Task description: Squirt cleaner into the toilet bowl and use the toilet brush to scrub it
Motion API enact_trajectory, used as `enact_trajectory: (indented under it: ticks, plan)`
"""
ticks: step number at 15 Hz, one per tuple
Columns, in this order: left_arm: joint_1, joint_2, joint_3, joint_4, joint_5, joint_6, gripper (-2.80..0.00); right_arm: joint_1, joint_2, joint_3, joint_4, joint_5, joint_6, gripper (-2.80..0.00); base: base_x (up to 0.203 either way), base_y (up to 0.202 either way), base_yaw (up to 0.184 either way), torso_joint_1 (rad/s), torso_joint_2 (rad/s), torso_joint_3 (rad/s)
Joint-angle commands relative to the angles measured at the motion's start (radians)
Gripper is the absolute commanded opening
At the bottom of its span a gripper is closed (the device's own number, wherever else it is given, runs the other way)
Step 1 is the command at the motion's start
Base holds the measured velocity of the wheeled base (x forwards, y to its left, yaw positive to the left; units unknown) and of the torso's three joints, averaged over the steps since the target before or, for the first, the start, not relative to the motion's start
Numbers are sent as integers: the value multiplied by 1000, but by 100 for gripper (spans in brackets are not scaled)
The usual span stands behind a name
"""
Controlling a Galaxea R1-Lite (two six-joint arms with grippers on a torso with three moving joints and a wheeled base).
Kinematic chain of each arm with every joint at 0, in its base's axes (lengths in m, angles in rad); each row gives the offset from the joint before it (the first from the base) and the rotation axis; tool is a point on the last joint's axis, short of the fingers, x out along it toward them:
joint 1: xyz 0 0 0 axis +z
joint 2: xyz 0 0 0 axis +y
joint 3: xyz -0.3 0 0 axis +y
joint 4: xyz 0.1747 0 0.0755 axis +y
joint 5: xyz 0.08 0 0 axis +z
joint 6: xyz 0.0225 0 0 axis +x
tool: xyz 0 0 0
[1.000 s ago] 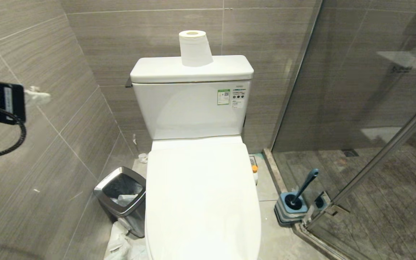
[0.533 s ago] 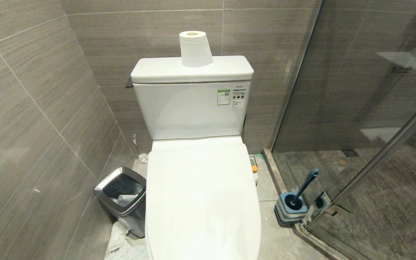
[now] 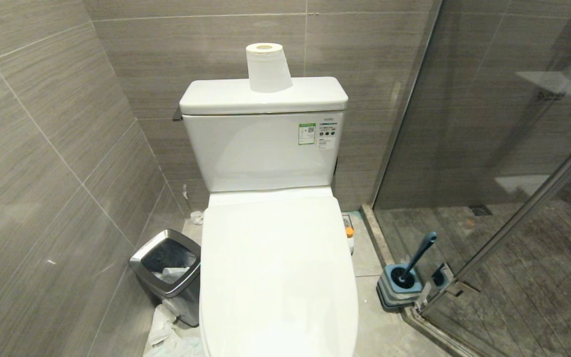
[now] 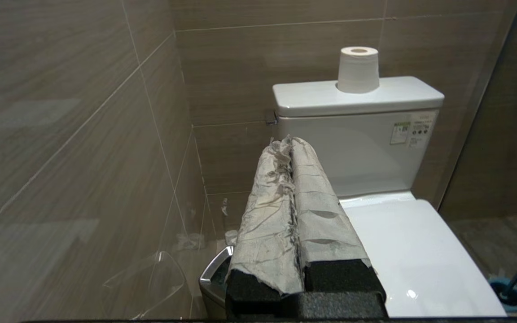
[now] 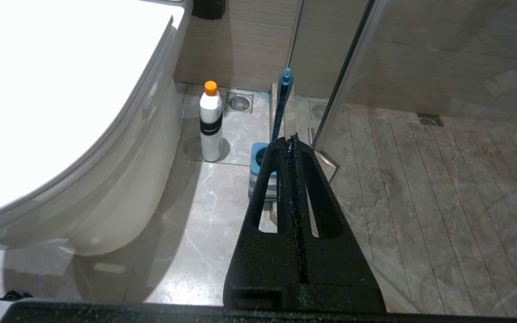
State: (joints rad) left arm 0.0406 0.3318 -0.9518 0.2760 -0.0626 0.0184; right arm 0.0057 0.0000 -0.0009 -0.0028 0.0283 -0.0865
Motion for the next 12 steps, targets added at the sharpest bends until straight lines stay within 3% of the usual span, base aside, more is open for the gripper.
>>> enact_trajectory:
  ticks: [1, 6, 12]
  plan:
    - [-17, -106, 62, 2, -2, 14, -280, 0, 2, 1, 0, 1, -3, -280, 0, 0, 0, 0, 0, 0]
    - [-37, -315, 376, -18, 1, 81, -280, 0, 2, -1, 0, 1, -1, -280, 0, 0, 0, 0, 0, 0]
    - [-38, -330, 851, -310, 66, 94, -280, 0, 2, 1, 0, 1, -1, -280, 0, 0, 0, 0, 0, 0]
